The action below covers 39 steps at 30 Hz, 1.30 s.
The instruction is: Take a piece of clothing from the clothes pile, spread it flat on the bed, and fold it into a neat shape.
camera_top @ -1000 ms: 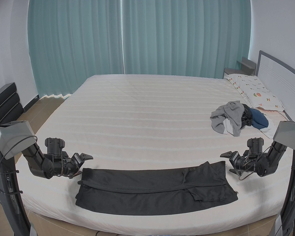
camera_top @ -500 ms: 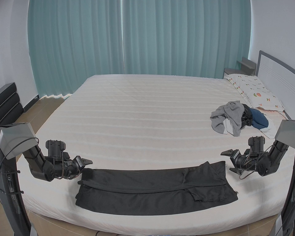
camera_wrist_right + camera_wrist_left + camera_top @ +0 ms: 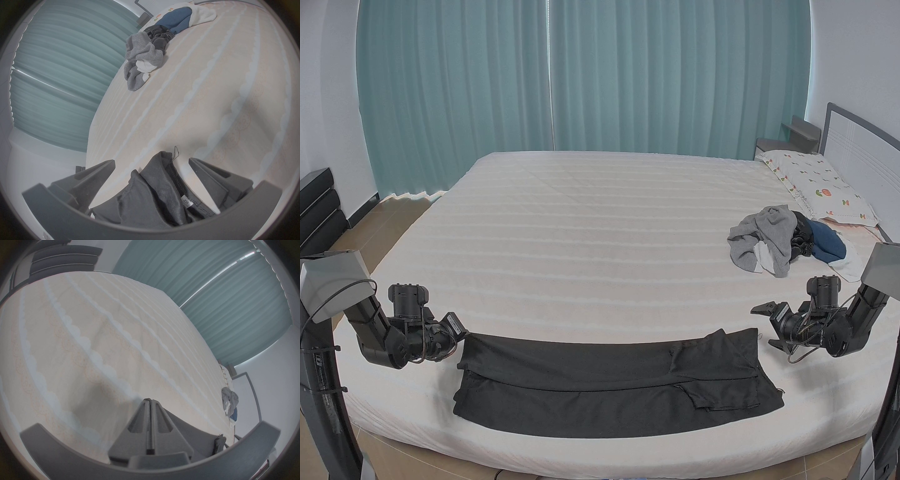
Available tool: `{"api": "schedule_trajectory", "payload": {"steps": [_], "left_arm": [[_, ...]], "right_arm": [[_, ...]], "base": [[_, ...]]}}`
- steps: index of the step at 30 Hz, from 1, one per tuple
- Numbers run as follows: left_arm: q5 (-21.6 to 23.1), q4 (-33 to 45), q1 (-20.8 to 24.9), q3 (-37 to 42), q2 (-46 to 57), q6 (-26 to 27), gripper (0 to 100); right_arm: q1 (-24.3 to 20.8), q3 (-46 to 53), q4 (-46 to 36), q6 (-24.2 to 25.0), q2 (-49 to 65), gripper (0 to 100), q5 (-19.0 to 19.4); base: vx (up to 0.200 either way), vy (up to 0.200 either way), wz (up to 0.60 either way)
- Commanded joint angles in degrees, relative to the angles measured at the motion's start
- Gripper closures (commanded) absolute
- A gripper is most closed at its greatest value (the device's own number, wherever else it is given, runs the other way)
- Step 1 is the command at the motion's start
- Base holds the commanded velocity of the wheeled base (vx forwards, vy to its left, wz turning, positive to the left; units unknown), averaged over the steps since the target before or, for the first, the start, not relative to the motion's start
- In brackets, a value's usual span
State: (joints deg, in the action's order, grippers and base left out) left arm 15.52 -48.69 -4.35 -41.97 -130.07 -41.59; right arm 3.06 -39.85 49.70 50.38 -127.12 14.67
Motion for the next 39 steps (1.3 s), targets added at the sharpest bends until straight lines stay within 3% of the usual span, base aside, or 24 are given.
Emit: {"api": "schedule_trajectory", "payload": {"steps": [1,8,9,18,24,28,32,39], "left_arm": [[-0.05,-0.71,-0.13,0.31,-0.88,-0.24,100],[-0.14,-1.85,-0.13,0.40,-1.59,-0.07,100],[-0.14,-1.85,-0.04,0.49,-1.59,-0.07,0],[-0.05,-1.76,-0.31,0.93,-0.71,-0.51,0],[-0.05,-8.35,0.48,9.19,7.73,-1.65,0],[-1.37,-10.90,3.91,10.68,9.66,-6.75,0],[-4.97,-12.48,5.41,10.86,9.14,-7.36,0],[-5.24,-12.66,9.27,12.27,9.05,-8.59,0]], "right_arm": [[0.28,0.04,-0.04,-0.02,0.39,0,0.01],[0.37,0.12,-0.04,-0.02,0.56,0,0.01],[0.37,0.12,-0.04,-0.02,0.56,0,0.01],[0.28,1.53,-0.13,-0.02,2.76,0,0.10],[0.02,3.46,-0.04,-0.02,4.43,0,0.45],[0.10,3.55,-0.04,0.07,4.43,0,0.45],[0.10,3.90,-0.04,-0.02,4.78,0,0.45],[-0.07,4.34,-0.04,-0.02,4.87,0,0.45]], "base": [[0.000,0.000,0.00],[0.000,0.000,0.00],[0.000,0.000,0.00],[0.000,0.000,0.00],[0.000,0.000,0.00],[0.000,0.000,0.00],[0.000,0.000,0.00],[0.000,0.000,0.00]]}}
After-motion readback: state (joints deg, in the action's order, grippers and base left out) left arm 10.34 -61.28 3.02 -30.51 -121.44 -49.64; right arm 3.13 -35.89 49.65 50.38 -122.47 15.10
